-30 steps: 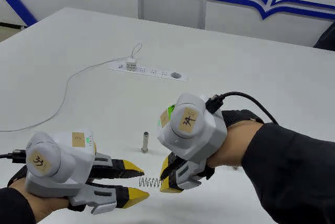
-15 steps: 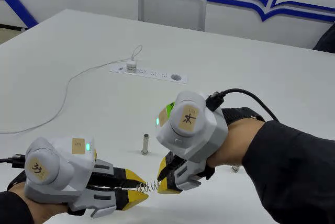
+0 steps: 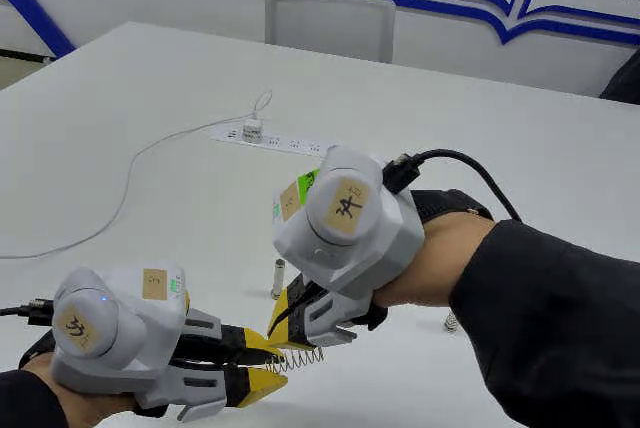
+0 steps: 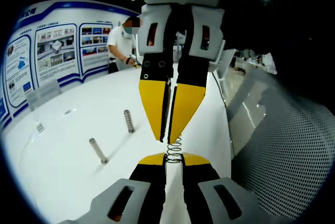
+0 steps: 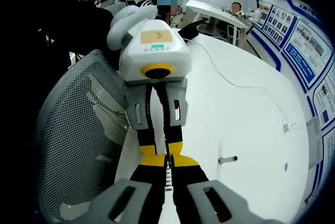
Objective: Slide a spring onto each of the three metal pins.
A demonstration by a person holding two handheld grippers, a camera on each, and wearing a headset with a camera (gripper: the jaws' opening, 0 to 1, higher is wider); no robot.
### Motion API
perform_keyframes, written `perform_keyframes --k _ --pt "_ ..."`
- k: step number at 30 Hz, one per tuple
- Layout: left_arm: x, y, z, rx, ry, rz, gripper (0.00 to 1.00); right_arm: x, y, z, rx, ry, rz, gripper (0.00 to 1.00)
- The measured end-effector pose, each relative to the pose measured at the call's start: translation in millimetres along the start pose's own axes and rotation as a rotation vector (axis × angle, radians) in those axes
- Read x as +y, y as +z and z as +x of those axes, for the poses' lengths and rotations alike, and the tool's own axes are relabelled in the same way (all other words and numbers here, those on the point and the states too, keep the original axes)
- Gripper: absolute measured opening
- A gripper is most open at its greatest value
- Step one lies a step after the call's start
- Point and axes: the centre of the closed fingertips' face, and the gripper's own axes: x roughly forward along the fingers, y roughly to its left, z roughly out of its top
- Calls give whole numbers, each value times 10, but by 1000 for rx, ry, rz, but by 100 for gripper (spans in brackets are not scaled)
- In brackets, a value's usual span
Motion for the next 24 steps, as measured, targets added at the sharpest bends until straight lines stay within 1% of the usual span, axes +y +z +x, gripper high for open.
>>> perform_keyframes --k 5,7,10,13,16,21,24 --pt "19 -23 -11 0 7 -8 10 -85 -36 -76 -13 -24 26 7" --pt "25 -31 -18 1 9 -10 10 -118 -93 -116 -10 -28 44 10" --pt "42 -38 -28 2 14 -13 11 -122 -209 -142 7 -22 67 16" --pt "56 -32 -40 0 17 -12 11 -93 -365 -116 39 -6 90 18" --pt "65 -11 -44 -6 18 -13 11 -66 -476 -63 66 2 106 19" --pt "58 38 -35 -20 15 -8 10 -13 -530 26 71 23 124 19" --pt "55 50 -33 -23 15 -7 11 -4 -539 48 76 28 123 16"
